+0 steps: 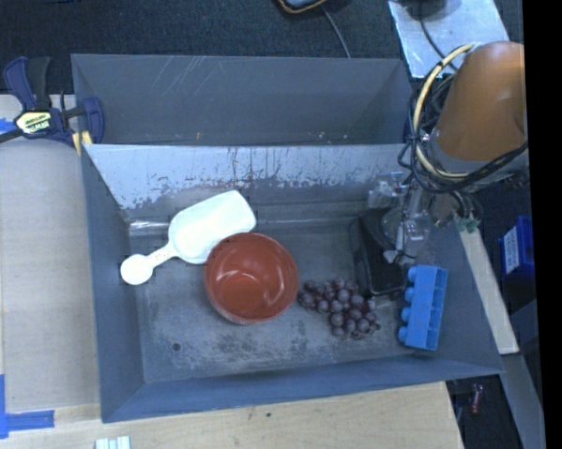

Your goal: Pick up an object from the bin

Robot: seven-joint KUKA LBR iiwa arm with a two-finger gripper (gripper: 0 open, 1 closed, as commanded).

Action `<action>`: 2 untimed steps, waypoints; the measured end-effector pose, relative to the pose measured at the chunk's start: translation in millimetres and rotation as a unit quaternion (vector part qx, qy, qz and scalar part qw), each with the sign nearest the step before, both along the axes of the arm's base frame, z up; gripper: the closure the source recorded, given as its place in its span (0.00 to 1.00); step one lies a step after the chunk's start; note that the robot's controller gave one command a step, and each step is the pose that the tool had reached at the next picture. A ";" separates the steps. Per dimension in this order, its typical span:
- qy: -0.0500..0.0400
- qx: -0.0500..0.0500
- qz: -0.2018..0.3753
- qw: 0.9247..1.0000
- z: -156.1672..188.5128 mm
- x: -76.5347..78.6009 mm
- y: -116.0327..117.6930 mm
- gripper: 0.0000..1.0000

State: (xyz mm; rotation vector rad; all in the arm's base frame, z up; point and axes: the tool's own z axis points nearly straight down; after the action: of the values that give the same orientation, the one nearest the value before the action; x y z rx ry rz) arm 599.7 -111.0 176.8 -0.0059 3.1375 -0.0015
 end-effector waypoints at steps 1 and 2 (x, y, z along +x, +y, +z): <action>0.000 0.000 0.000 1.000 0.0 0.0 0.0 0.00; 0.000 0.000 -0.041 0.999 -47.1 3.7 -3.7 0.00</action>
Offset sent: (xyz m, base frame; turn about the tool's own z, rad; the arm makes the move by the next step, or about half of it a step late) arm 0.0043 -0.0030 -0.0450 0.0813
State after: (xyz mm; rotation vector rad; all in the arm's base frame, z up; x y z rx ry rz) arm 603.4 -114.7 129.6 0.1236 3.1356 -0.0006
